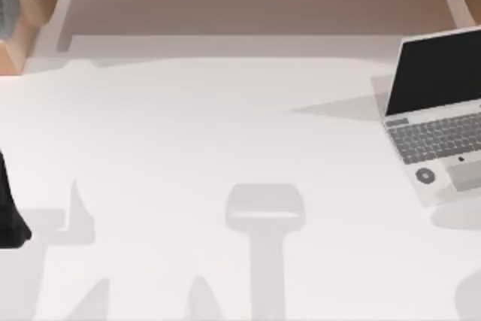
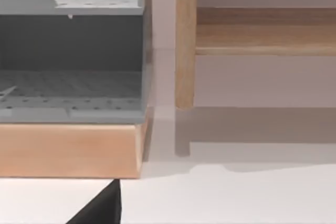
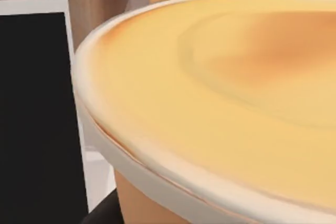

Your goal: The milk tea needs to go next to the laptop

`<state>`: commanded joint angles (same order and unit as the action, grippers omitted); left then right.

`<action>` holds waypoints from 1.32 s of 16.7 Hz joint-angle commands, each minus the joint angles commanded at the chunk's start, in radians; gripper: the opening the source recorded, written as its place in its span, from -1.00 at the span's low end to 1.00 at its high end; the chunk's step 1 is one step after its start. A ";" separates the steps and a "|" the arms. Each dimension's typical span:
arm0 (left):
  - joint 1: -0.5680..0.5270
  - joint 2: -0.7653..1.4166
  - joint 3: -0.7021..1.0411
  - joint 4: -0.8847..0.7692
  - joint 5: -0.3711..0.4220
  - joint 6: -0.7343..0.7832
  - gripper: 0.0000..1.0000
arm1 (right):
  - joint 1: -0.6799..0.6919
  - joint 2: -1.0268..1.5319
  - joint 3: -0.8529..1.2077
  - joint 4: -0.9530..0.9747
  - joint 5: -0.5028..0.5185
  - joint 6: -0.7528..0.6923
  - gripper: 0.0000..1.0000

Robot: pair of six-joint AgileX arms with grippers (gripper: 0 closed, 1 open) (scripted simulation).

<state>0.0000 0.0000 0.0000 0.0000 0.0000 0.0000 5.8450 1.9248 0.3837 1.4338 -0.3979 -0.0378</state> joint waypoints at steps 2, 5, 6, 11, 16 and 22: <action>0.000 0.000 0.000 0.000 0.000 0.000 1.00 | 0.000 0.000 0.000 0.000 0.000 0.000 -1.00; 0.000 0.000 0.000 0.000 0.000 0.000 1.00 | 0.000 0.000 0.000 0.000 0.000 0.000 -0.70; 0.000 0.000 0.000 0.000 0.000 0.000 1.00 | 0.000 0.000 0.000 0.000 0.000 0.000 -0.55; 0.000 0.000 0.000 0.000 0.000 0.000 1.00 | 0.000 0.000 0.000 0.000 0.000 0.000 0.21; 0.000 0.000 0.000 0.000 0.000 0.000 1.00 | 0.000 0.000 0.000 0.000 0.000 0.000 0.96; 0.000 0.000 0.000 0.000 0.000 0.000 1.00 | 0.000 0.000 0.000 0.000 0.000 0.000 1.00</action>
